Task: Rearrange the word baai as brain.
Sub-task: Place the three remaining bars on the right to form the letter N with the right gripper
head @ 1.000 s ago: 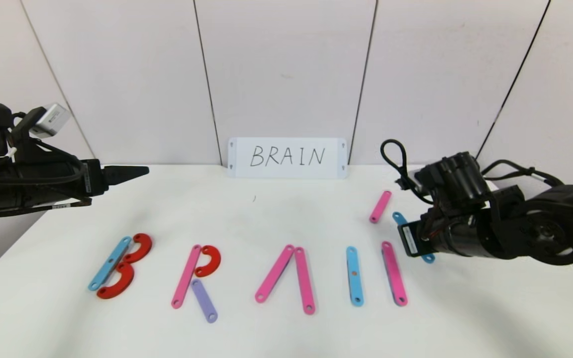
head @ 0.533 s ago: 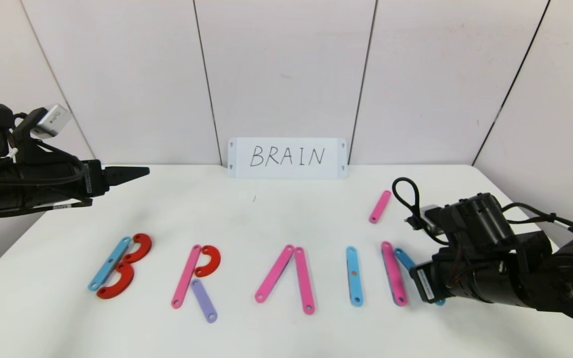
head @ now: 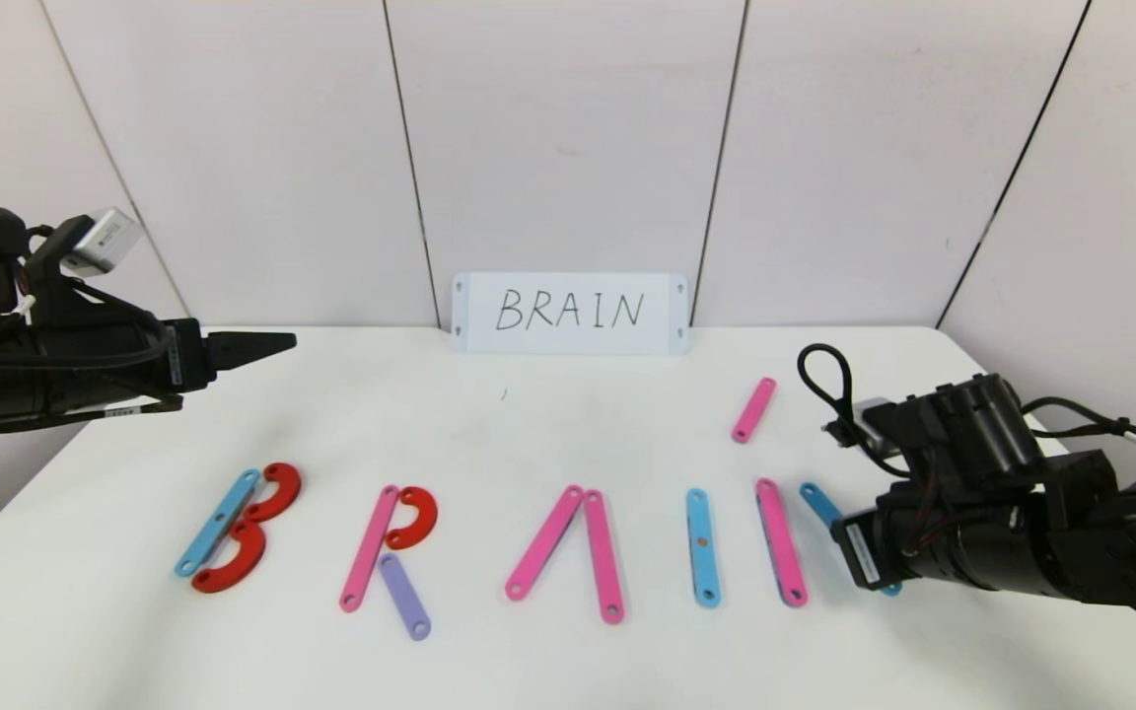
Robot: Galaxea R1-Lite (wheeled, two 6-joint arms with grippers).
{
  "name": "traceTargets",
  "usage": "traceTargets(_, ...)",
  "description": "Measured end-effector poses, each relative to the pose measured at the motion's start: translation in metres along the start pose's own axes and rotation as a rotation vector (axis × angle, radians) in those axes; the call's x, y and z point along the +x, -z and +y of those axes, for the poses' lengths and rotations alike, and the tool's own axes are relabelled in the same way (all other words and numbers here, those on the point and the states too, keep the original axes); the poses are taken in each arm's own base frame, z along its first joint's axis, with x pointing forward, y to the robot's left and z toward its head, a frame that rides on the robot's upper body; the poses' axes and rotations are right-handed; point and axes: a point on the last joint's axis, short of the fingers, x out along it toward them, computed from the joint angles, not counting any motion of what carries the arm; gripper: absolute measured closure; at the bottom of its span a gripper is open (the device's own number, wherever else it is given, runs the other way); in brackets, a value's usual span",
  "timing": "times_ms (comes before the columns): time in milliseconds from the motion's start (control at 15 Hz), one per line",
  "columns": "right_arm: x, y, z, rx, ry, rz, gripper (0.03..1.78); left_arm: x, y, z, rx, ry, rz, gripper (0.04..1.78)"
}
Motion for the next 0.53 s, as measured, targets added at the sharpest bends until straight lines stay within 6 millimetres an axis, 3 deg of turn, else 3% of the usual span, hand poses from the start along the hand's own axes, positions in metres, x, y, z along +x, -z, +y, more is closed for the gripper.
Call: traceTargets(533,0.013,-0.001,0.003,-0.010,-0.012,0.006,1.52,0.000,0.000,0.000,0.000,-0.001,0.000,0.09)
